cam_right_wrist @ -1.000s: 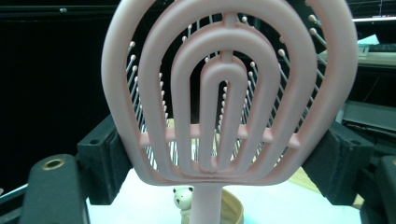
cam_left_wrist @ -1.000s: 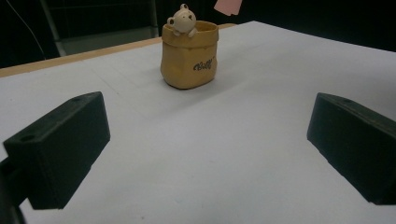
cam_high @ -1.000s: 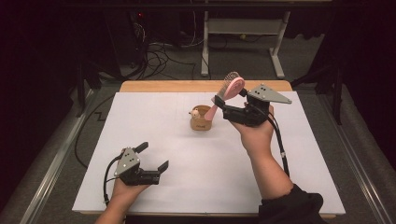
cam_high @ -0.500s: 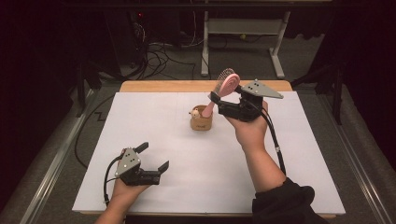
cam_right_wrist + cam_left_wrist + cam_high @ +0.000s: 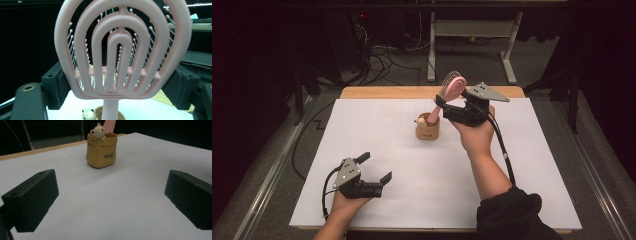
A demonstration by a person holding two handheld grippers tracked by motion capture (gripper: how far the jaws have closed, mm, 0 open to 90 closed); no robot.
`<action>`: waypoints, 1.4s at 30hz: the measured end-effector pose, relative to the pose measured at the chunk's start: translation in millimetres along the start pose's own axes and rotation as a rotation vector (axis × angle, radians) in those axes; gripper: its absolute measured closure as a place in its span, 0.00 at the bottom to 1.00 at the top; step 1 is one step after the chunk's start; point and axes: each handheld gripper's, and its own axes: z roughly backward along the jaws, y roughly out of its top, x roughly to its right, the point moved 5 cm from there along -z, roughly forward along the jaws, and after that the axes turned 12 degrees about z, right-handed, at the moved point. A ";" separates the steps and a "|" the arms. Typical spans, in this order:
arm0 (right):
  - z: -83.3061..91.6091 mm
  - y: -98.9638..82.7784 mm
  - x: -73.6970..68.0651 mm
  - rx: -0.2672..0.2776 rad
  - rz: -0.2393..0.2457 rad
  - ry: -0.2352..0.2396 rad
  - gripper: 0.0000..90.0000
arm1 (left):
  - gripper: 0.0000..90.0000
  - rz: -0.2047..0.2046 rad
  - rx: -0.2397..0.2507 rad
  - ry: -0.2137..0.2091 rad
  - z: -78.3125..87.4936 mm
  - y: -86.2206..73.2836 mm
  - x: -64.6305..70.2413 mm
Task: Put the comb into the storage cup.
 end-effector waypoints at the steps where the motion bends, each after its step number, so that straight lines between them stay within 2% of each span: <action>1: -0.7 0.0 0.0 0.002 -0.003 0.002 0.22 | 0.00 0.001 0.000 0.000 0.0 0.0 -0.1; 12: -7.1 -0.8 -1.7 -0.001 0.012 -0.006 0.23 | 0.00 0.002 0.005 0.004 1.5 0.3 -1.7; 42: -31.0 -23.8 -7.3 -0.047 0.004 0.005 0.22 | 0.00 0.004 0.006 0.006 2.7 0.0 -1.5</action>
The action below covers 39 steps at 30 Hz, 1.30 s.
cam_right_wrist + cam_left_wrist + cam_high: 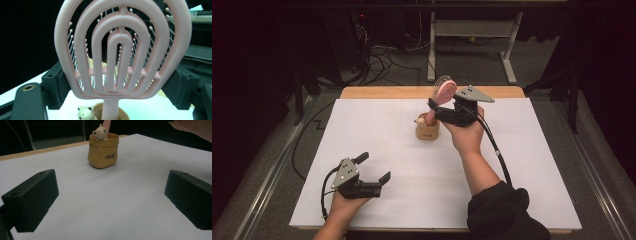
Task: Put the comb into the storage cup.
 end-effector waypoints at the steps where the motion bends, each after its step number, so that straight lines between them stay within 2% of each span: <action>1: -0.5 -0.7 -0.6 -0.001 0.002 0.002 0.22 | 0.00 0.000 0.001 0.000 0.1 0.1 0.0; 14: -6.4 -12.7 -5.4 -0.009 0.005 -0.004 0.22 | 0.00 0.004 0.002 0.000 0.5 -0.1 0.2; 39: -12.3 -19.5 -6.0 -0.030 0.015 -0.011 0.22 | 0.00 0.012 0.003 -0.006 0.2 -1.0 -0.5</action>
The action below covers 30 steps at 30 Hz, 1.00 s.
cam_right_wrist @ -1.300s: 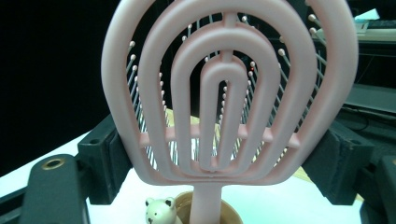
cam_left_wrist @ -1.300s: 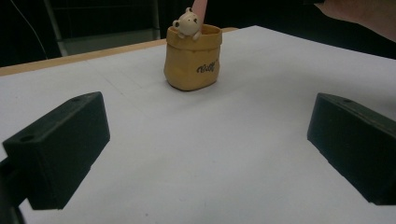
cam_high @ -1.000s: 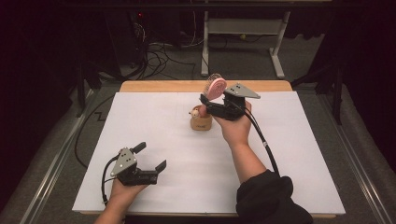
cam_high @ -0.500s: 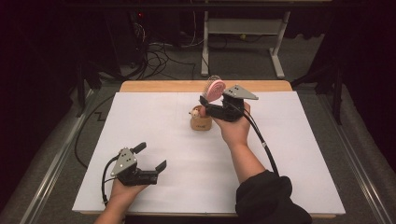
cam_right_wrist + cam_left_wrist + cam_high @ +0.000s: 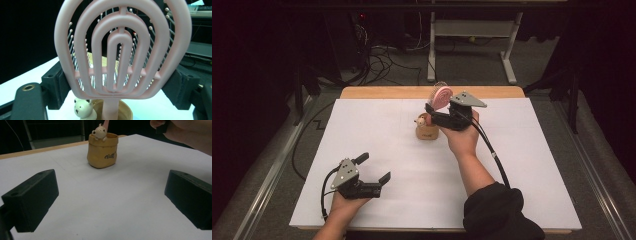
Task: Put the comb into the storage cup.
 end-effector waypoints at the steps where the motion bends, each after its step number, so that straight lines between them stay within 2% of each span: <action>1: -0.6 -0.5 0.0 -0.001 0.002 0.000 0.22 | 0.00 0.002 0.001 0.001 0.2 0.1 -0.3; 16: -8.0 -6.2 -4.4 -0.010 -0.003 0.004 0.22 | 0.00 0.001 0.002 0.003 0.7 0.2 0.3; 26: -7.3 -6.6 -5.0 -0.017 0.002 0.010 0.22 | 0.00 0.003 0.000 0.001 1.2 -0.1 0.1; 30: -5.6 -7.1 -3.5 -0.031 -0.011 0.012 0.22 | 0.00 0.003 -0.008 -0.002 0.3 -1.1 0.0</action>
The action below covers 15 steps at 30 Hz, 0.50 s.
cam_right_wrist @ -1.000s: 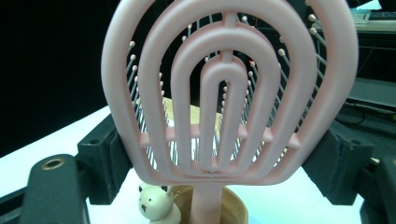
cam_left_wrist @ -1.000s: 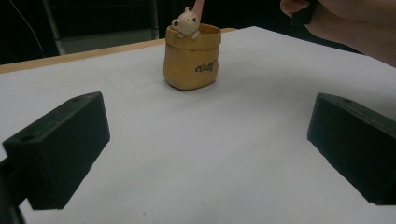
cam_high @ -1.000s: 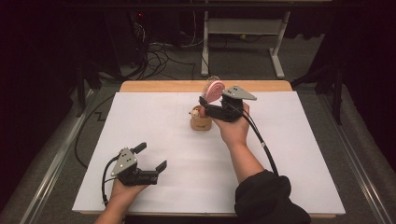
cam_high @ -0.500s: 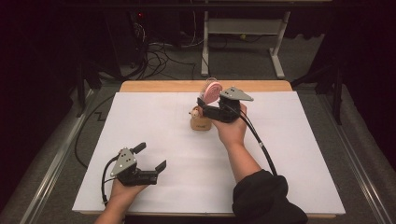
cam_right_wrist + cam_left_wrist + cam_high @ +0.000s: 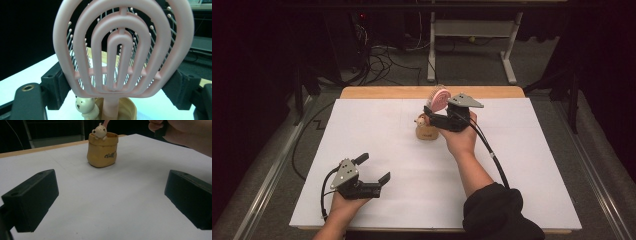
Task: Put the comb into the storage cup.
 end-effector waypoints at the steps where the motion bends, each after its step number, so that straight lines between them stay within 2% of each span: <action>1: 0.4 -0.2 0.3 -0.003 -0.003 0.000 0.22 | 0.00 0.000 0.000 0.000 0.0 0.0 0.2; 8: 4.0 -1.9 -1.4 -0.011 0.008 0.001 0.22 | 0.00 -0.001 0.000 -0.003 -0.4 -0.2 1.4; 15: 11.6 -8.5 -1.1 0.003 -0.015 -0.011 0.22 | 0.00 -0.007 0.003 -0.005 -0.1 0.1 3.1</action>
